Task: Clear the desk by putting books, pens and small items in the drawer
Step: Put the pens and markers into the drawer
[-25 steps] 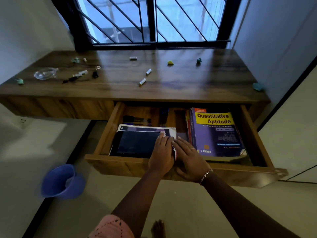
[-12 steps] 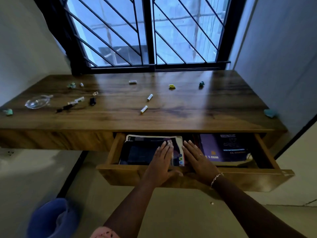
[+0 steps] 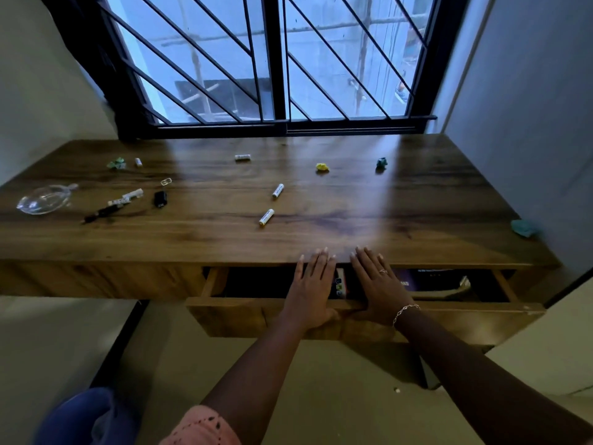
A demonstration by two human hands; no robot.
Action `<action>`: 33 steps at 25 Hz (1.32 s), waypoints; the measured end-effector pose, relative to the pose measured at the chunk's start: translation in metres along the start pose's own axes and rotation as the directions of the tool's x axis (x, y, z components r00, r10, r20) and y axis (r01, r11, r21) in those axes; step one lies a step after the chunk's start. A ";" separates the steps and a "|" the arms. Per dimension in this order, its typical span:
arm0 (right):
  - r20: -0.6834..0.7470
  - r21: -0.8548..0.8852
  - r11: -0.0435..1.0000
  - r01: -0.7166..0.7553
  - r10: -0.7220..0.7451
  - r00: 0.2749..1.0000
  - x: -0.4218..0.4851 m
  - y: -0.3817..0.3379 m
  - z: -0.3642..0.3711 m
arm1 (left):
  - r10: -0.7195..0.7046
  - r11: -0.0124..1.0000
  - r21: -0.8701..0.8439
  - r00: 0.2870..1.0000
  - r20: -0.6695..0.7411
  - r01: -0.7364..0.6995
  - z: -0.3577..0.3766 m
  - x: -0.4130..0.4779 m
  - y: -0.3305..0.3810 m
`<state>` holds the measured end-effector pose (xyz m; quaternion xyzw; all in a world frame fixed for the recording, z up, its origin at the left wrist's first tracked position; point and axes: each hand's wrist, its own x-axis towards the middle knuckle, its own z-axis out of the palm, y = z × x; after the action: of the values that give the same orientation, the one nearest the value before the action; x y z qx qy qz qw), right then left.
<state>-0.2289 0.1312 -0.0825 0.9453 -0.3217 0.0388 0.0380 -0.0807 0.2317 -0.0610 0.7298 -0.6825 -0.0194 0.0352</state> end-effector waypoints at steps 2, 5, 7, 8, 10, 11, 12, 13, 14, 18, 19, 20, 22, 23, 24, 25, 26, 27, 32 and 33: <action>0.013 -0.026 1.000 -0.012 0.012 1.000 0.009 0.003 0.000 | -0.040 0.999 0.001 0.999 0.012 0.040 -0.001 0.007 -0.002; -0.012 -0.037 0.999 0.015 -0.015 1.000 0.022 0.006 -0.005 | -0.071 0.996 0.049 0.997 0.035 0.069 -0.005 0.022 -0.007; -0.038 -0.041 0.999 0.023 -0.024 0.999 0.031 0.009 -0.007 | -0.105 0.994 0.044 0.994 0.042 0.103 -0.009 0.032 -0.007; -0.041 -0.041 0.999 0.025 -0.027 0.999 0.036 0.010 -0.008 | -0.117 0.992 0.040 0.992 0.037 0.116 -0.011 0.037 -0.006; -0.031 -0.034 0.999 0.020 -0.021 0.999 0.044 0.011 -0.009 | -0.130 0.990 0.058 0.991 0.004 0.130 -0.013 0.045 -0.007; -0.020 -0.031 0.999 0.020 -0.021 1.000 0.048 0.011 -0.010 | -0.133 0.989 0.068 0.991 -0.016 0.133 -0.013 0.049 -0.007; -0.006 -0.027 0.999 0.023 -0.023 1.000 0.053 0.013 -0.011 | -0.135 0.987 0.081 0.990 -0.034 0.137 -0.012 0.052 -0.008; 0.010 -0.025 0.999 0.030 -0.030 1.000 0.057 0.014 -0.012 | -0.136 0.986 0.097 0.990 -0.044 0.140 -0.011 0.056 -0.008; 0.016 -0.025 0.999 0.040 -0.039 0.999 0.061 0.015 -0.012 | -0.137 0.984 0.108 0.989 -0.051 0.142 -0.011 0.058 -0.009; -0.003 -0.078 0.995 0.062 -0.062 0.998 0.067 0.016 -0.008 | -0.122 0.975 0.176 0.988 -0.090 0.137 -0.007 0.060 -0.010; -0.007 -0.077 0.995 0.064 -0.064 0.998 0.067 0.015 -0.008 | -0.132 0.972 0.183 0.986 -0.104 0.149 -0.005 0.059 -0.010; 0.001 -0.070 0.995 0.066 -0.066 0.998 0.066 0.014 -0.008 | -0.130 0.969 0.196 0.985 -0.111 0.150 -0.002 0.058 -0.011; 0.008 -0.065 0.995 0.071 -0.070 0.997 0.066 0.014 -0.008 | -0.119 0.971 0.187 0.981 -0.153 0.147 0.004 0.059 -0.011; 0.004 -0.064 0.996 0.069 -0.069 0.998 0.067 0.015 -0.008 | -0.120 0.974 0.174 0.980 -0.158 0.147 0.005 0.059 -0.011; 0.010 -0.059 0.996 0.061 -0.061 0.998 0.067 0.016 -0.007 | -0.120 0.977 0.158 0.980 -0.158 0.145 0.005 0.059 -0.011; 0.026 -0.049 0.998 0.047 -0.046 0.999 0.068 0.016 -0.007 | -0.125 0.978 0.150 0.981 -0.146 0.147 0.005 0.060 -0.011; 0.048 -0.032 0.999 0.034 -0.033 0.998 0.068 0.016 -0.008 | -0.128 0.979 0.143 0.984 -0.128 0.146 0.005 0.060 -0.011; 0.074 -0.012 1.000 0.024 -0.023 0.997 0.069 0.015 -0.008 | -0.123 0.982 0.132 0.987 -0.101 0.136 0.005 0.060 -0.013; 0.181 0.058 0.998 0.002 -0.012 0.983 0.072 0.019 -0.015 | -0.148 0.988 0.040 0.989 -0.017 0.149 0.001 0.055 -0.020; 0.163 0.060 0.998 0.013 -0.023 0.986 0.074 0.018 -0.018 | -0.136 0.991 0.009 0.991 -0.004 0.136 -0.001 0.054 -0.024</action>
<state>-0.1824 0.0741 -0.0565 0.9488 -0.3140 -0.0297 -0.0159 -0.0528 0.1798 -0.0612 0.7746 -0.6314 -0.0173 0.0314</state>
